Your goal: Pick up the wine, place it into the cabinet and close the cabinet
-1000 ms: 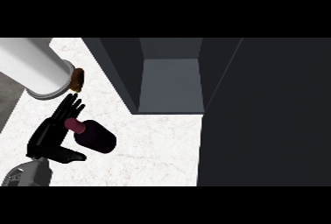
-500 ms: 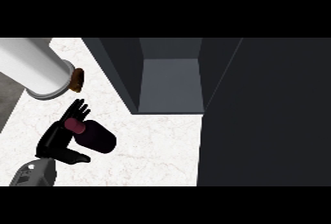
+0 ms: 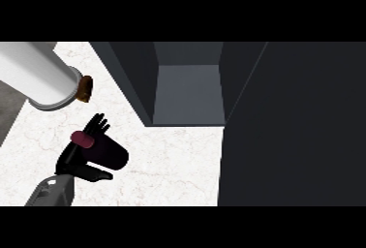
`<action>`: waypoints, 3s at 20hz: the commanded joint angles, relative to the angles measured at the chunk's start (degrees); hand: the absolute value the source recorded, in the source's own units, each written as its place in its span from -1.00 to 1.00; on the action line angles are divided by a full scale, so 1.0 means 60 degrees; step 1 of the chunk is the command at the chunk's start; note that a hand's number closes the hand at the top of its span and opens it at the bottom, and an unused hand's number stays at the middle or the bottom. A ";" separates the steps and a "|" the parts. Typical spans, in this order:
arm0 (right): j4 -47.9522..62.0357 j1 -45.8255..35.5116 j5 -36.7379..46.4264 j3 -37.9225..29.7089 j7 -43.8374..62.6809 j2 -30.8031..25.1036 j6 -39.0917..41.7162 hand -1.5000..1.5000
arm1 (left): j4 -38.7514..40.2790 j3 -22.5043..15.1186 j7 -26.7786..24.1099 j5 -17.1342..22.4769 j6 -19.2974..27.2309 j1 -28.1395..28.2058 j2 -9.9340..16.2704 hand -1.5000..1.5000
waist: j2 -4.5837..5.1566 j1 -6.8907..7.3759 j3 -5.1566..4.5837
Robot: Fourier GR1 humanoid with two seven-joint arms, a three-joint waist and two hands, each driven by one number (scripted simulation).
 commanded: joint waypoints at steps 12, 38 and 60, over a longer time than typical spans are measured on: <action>0.0181 0.0228 0.0023 -0.0084 -0.0379 0.0035 0.0286 -1.00 | 0.2543 0.0163 -0.1526 0.0044 -0.0730 -0.0979 -0.0294 -1.00 | 0.0021 -0.0053 -0.0008; 0.0678 -0.0441 0.0498 -0.0144 -0.0322 0.0169 -0.0072 -1.00 | 0.1367 0.0117 -0.3691 0.0400 0.0584 0.1944 -0.0948 1.00 | -0.0046 0.0240 0.0013; 0.0766 -0.0064 -0.0078 -0.0359 -0.0534 0.0092 0.0303 -1.00 | -0.8337 -0.2231 0.1365 0.2954 0.1414 0.5372 -0.2223 1.00 | -0.0033 0.0124 0.0015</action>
